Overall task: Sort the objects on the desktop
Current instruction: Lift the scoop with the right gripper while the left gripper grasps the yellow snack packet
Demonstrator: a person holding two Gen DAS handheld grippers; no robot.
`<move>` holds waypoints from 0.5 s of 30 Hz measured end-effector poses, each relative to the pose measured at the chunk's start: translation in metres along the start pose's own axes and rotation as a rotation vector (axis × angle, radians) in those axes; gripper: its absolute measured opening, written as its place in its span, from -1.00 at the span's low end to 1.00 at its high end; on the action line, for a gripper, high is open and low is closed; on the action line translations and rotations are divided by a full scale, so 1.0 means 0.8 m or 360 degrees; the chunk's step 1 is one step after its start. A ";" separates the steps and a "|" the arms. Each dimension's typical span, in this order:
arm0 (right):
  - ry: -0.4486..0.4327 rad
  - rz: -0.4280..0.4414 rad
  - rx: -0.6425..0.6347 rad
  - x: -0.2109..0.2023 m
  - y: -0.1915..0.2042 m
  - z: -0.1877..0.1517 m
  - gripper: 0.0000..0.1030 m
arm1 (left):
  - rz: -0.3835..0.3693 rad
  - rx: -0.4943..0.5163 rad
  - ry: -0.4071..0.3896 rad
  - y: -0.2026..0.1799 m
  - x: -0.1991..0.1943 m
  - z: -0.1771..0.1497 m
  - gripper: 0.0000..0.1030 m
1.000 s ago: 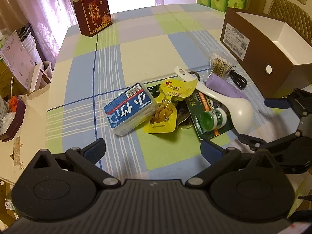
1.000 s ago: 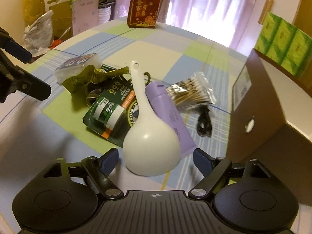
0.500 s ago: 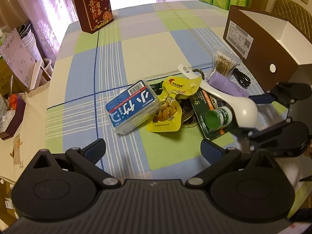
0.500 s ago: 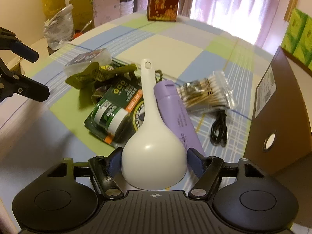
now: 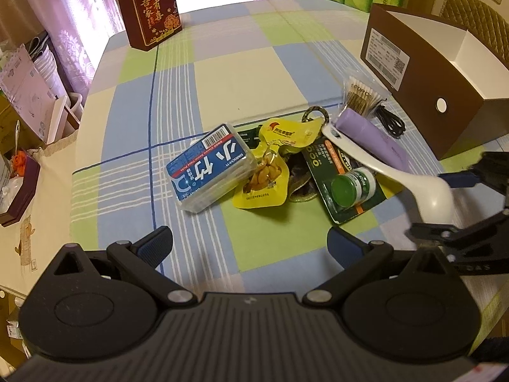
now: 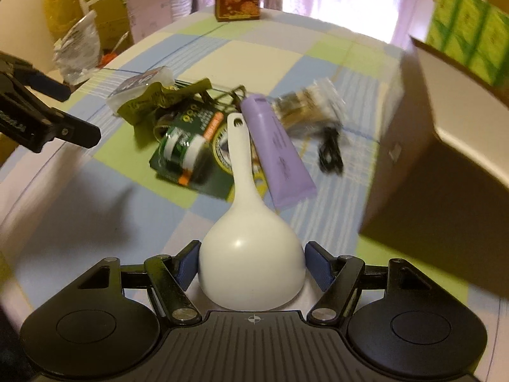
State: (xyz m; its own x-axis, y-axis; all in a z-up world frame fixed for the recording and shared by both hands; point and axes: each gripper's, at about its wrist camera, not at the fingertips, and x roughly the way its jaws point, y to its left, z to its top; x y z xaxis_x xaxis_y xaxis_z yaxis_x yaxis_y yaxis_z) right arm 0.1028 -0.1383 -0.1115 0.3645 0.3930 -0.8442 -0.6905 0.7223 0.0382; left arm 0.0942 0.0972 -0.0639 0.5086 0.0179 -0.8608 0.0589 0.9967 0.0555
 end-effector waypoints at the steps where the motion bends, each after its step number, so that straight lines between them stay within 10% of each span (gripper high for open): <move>1: 0.0008 0.0028 0.0073 -0.006 -0.007 -0.005 0.32 | -0.0004 0.0003 0.0002 -0.001 0.000 0.000 0.98; 7: 0.0031 0.0386 0.0831 -0.036 -0.084 -0.041 0.15 | -0.0035 0.0031 0.0010 -0.010 0.001 -0.003 0.98; 12: -0.0039 0.0308 0.1178 -0.058 -0.131 -0.064 0.15 | -0.0054 0.0052 0.0010 -0.015 0.000 -0.004 0.98; 15: -0.0040 0.0190 0.1055 -0.064 -0.132 -0.061 0.15 | -0.0061 0.0059 0.0011 -0.018 -0.001 -0.006 0.98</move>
State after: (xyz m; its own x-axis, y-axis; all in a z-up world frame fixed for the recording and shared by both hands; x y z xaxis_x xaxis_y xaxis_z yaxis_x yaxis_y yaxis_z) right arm 0.1265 -0.2621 -0.0980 0.3297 0.4990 -0.8015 -0.2005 0.8666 0.4570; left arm 0.0892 0.0833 -0.0666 0.4997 -0.0195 -0.8660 0.1101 0.9931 0.0412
